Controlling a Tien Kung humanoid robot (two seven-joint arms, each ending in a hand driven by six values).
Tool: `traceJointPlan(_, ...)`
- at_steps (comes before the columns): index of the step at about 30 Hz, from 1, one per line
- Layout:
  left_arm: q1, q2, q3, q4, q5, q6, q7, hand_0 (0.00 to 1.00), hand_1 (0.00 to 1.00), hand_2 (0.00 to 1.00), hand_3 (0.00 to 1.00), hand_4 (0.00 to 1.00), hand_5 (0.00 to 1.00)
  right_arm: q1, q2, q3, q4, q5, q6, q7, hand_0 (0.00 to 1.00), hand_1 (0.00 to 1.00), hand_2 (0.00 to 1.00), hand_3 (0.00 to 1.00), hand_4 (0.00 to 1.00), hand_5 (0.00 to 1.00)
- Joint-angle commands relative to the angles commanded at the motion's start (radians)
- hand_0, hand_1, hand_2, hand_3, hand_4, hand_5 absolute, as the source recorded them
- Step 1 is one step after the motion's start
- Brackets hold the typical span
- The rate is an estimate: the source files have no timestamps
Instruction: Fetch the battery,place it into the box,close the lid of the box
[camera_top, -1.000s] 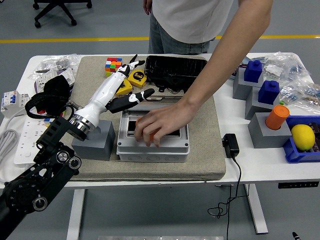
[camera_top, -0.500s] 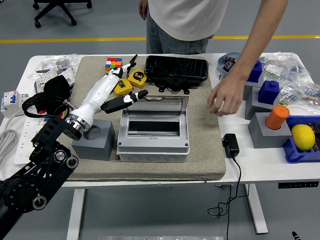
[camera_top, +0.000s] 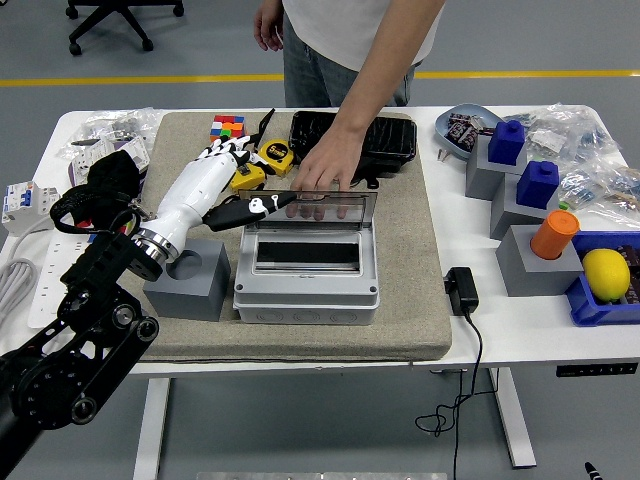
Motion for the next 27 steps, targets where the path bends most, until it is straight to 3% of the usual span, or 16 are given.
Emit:
traceJointPlan(2, 0.001, 0.000, 0.002, -0.005, 0.000, 0.002, -0.003, 0.998, 0.998, 0.951, 0.584, 0.998, 0.998, 0.000, 0.000, 0.000, 0.000, 0.000, 0.000, 0.000, 0.805, 0.730, 0.738, 0.780, 0.998, 0.998)
traceJointPlan(3, 0.003, 0.000, 0.004, -0.008, 0.001, 0.002, -0.003, 0.998, 0.998, 0.901, 0.459, 0.998, 0.998, -0.001, 0.000, 0.000, 0.000, -0.001, 0.000, -0.001, 0.805, 0.730, 0.738, 0.780, 0.998, 0.998)
traceJointPlan(8, 0.008, 0.001, 0.012, -0.015, 0.004, -0.001, -0.002, 0.998, 0.998, 0.901, 0.459, 0.998, 0.998, -0.003, 0.000, -0.001, 0.000, 0.000, 0.000, -0.001, 0.805, 0.730, 0.738, 0.780, 0.998, 0.998)
traceJointPlan(9, 0.009, 0.001, 0.013, -0.016, 0.006, -0.003, -0.001, 0.998, 0.998, 0.863, 0.322, 0.998, 0.998, -0.003, 0.000, -0.001, 0.000, 0.000, 0.000, -0.001, 0.805, 0.731, 0.738, 0.780, 0.998, 0.998)
traceJointPlan(27, 0.037, 0.018, 0.066, -0.055, 0.000, -0.020, 0.007, 0.998, 0.998, 0.833, 0.270, 0.998, 0.998, -0.003, -0.002, -0.006, 0.000, 0.005, 0.000, -0.001, 0.805, 0.729, 0.739, 0.780, 0.998, 0.998)
